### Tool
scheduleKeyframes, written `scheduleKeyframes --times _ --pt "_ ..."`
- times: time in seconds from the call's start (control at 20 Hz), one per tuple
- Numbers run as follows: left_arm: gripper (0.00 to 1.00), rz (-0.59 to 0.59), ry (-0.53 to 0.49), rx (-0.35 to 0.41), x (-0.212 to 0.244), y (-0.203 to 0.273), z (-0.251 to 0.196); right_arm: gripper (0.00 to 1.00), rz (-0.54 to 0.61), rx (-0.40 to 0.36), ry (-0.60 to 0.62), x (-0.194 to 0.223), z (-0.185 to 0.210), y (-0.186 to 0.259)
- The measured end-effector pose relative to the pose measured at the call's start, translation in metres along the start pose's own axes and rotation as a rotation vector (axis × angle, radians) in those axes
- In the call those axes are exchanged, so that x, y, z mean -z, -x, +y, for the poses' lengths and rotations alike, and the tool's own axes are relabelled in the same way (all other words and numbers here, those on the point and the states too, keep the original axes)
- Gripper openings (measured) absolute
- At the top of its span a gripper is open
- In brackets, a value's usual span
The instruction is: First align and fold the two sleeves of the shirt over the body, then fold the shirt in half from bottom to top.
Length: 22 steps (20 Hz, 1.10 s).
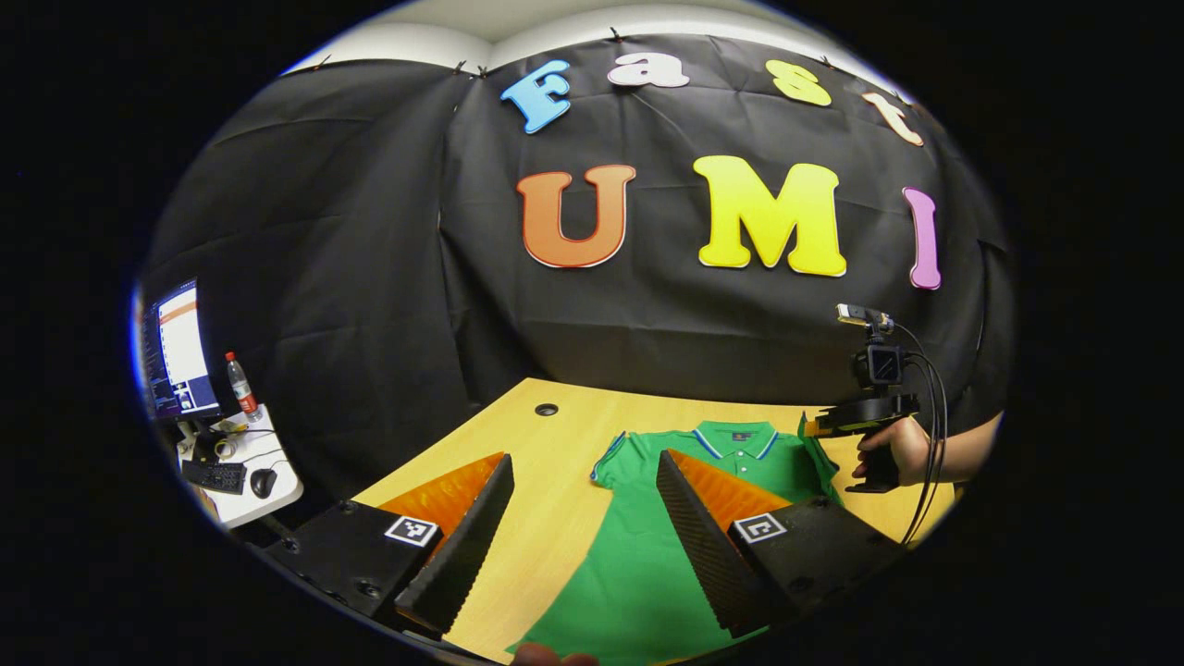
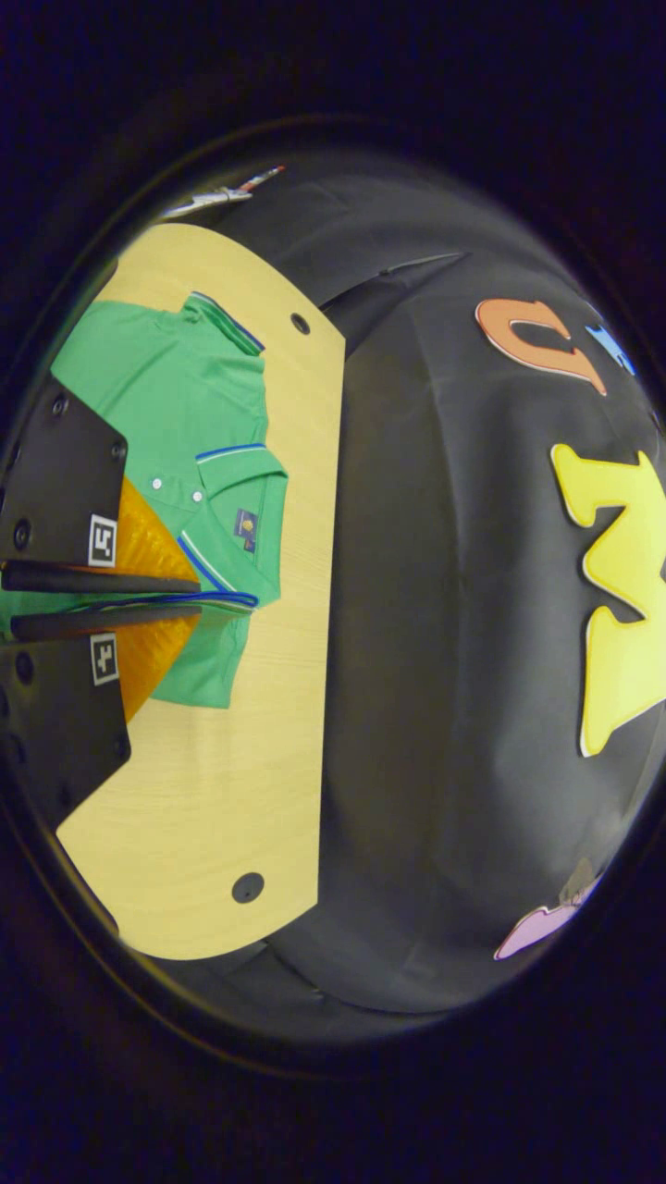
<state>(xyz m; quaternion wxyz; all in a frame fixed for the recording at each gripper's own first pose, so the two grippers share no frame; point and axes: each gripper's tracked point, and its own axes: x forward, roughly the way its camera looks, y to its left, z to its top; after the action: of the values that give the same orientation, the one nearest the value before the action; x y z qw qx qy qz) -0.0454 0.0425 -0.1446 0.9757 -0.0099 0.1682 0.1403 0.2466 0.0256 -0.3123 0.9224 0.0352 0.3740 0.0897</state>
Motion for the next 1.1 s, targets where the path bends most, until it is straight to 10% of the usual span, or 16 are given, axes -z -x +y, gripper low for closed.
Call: scheduleKeyframes --times 0.35,1.1 --pt "1.00 -0.020 0.006 0.040 -0.007 -0.013 0.021 0.87 -0.100 0.024 -0.006 -0.035 0.006 0.047" --pt "1.00 -0.027 0.000 0.337 -0.012 -0.118 -0.002 0.95 -0.413 0.127 0.036 -0.054 0.007 0.302"
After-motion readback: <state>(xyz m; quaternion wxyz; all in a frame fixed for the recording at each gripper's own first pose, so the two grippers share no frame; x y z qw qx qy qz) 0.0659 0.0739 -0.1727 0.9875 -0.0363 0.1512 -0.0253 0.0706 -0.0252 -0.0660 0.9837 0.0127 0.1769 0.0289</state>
